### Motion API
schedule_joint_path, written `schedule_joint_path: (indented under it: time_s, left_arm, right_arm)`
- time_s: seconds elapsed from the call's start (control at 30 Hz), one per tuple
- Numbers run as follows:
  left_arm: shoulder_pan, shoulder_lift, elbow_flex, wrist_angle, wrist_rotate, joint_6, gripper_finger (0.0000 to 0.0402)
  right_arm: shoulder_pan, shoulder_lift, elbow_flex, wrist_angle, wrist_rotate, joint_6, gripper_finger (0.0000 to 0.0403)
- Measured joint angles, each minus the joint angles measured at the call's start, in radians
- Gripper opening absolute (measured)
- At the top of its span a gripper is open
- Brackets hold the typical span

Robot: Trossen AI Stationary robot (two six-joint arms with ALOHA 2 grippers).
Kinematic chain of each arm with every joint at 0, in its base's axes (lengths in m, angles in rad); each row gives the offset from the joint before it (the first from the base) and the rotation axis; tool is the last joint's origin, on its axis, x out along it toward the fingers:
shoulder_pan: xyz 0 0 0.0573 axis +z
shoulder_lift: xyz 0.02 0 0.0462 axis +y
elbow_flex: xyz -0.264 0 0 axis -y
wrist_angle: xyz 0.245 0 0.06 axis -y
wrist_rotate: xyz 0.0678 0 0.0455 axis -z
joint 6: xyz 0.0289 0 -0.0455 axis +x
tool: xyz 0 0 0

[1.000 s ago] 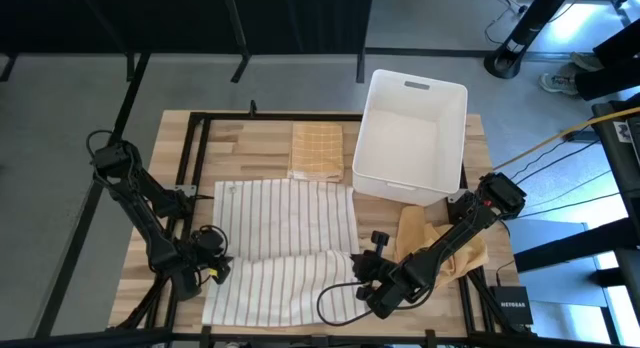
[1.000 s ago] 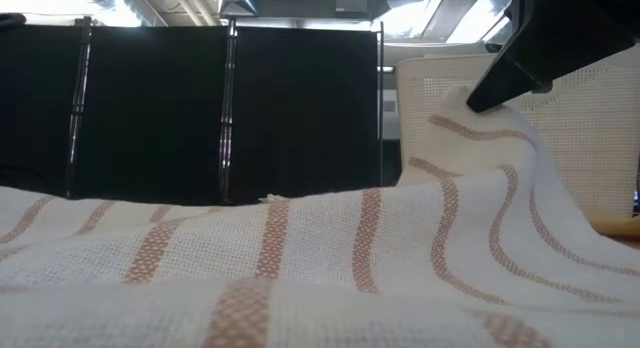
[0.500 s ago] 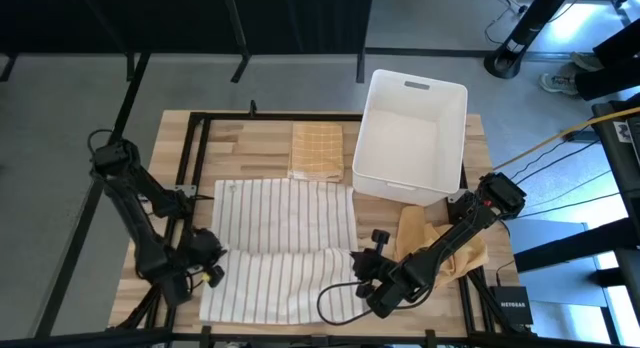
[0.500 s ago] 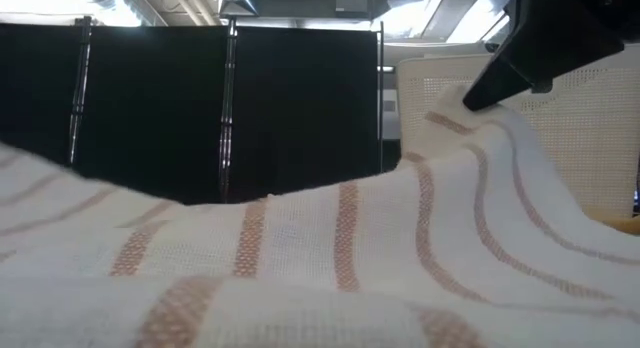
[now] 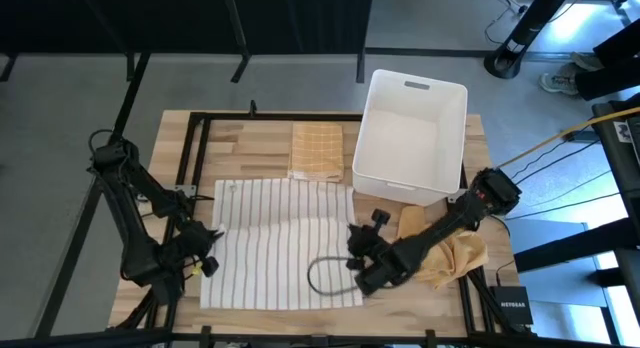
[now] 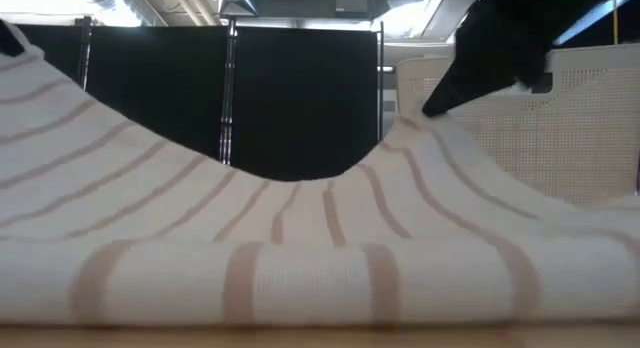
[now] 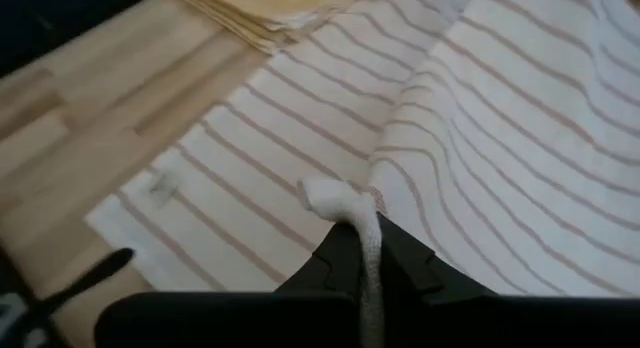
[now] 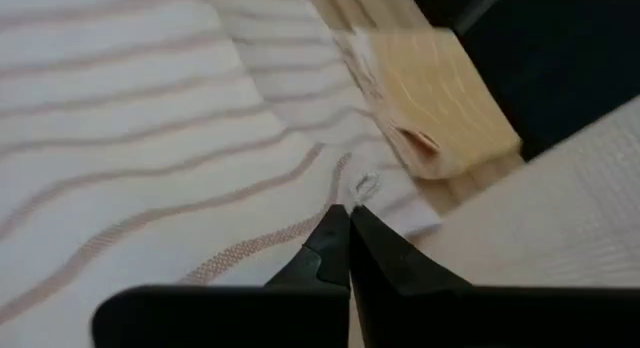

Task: Fold towel
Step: Fold the white towel

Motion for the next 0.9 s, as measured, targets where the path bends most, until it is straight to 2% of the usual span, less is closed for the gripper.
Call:
schedule_joint_path:
  time_s: [0.23, 0.37, 0.57, 0.9]
  left_arm:
    - [0.059, 0.0, 0.0, -0.135, 0.007, -0.069, 0.0004]
    - [0.135, -0.001, -0.028, -0.132, 0.007, -0.002, 0.0004]
    - [0.243, -0.002, -0.116, -0.132, 0.06, 0.058, 0.0005]
    - [0.345, -0.002, -0.248, -0.107, 0.06, 0.093, 0.0005]
  right_arm:
    - [-0.145, 0.0, 0.0, -0.037, -0.072, -0.059, 0.0003]
    - [-0.223, 0.0, 0.0, -0.039, -0.146, -0.076, 0.0003]
    - [-0.308, 0.0, 0.0, -0.034, -0.144, -0.122, 0.0003]
    - [-0.419, 0.019, 0.0, -0.024, -0.194, -0.133, 0.0003]
